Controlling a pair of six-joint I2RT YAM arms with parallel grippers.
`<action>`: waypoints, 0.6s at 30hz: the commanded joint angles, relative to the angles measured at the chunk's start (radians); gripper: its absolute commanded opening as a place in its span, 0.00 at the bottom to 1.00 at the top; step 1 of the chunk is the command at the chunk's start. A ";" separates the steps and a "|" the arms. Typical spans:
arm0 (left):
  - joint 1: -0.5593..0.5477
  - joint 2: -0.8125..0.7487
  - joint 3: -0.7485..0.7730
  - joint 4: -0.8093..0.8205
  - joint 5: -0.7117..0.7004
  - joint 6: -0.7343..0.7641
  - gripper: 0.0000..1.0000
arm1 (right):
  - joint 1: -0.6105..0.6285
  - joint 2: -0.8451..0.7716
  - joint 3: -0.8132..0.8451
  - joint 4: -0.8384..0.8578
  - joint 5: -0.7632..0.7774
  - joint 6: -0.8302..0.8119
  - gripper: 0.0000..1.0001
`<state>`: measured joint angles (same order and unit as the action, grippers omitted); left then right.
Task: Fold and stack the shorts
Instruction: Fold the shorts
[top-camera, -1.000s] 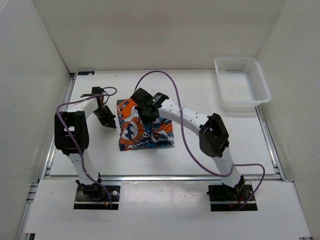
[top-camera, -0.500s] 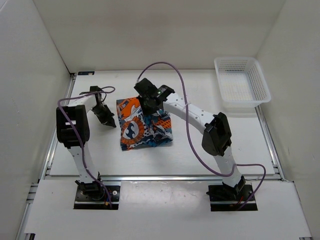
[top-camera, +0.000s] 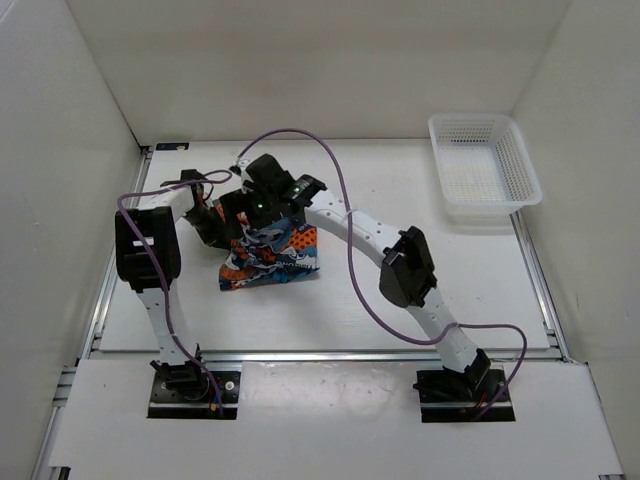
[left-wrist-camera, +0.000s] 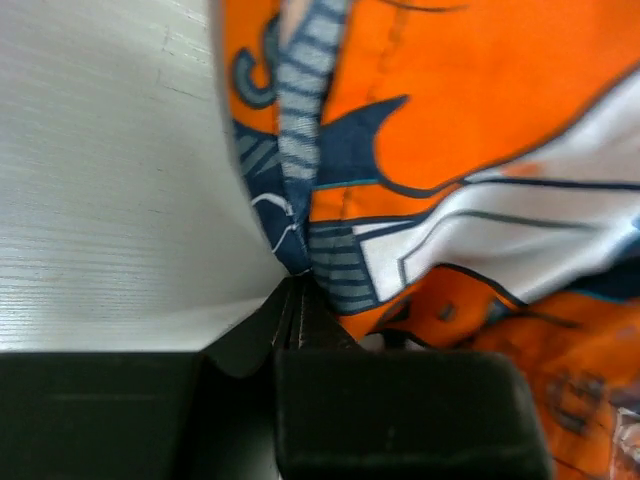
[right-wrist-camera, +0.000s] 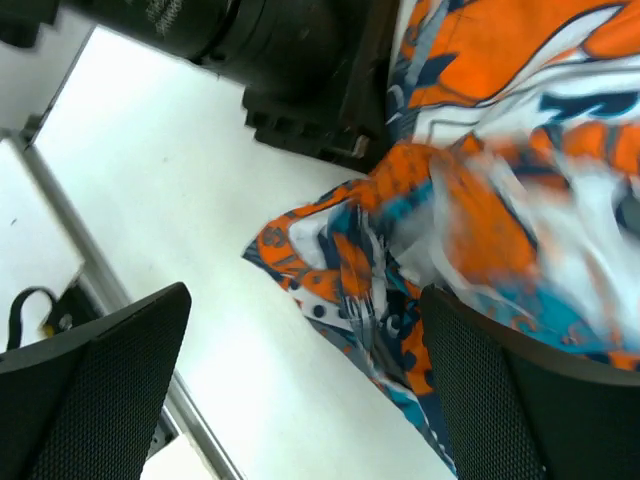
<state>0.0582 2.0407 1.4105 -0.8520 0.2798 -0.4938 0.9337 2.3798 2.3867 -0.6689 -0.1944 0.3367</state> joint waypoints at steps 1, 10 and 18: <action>0.020 -0.010 0.007 0.014 -0.020 0.015 0.11 | -0.030 -0.196 -0.163 0.233 -0.107 0.044 1.00; 0.114 -0.238 0.056 -0.082 -0.158 0.015 0.11 | -0.147 -0.674 -0.797 0.329 0.137 0.033 0.92; -0.082 -0.359 0.119 -0.124 -0.157 0.162 0.47 | -0.298 -0.604 -0.951 0.239 -0.025 0.162 0.61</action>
<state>0.0662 1.7168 1.5024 -0.9405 0.1253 -0.4080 0.6514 1.6833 1.4776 -0.3939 -0.1215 0.4480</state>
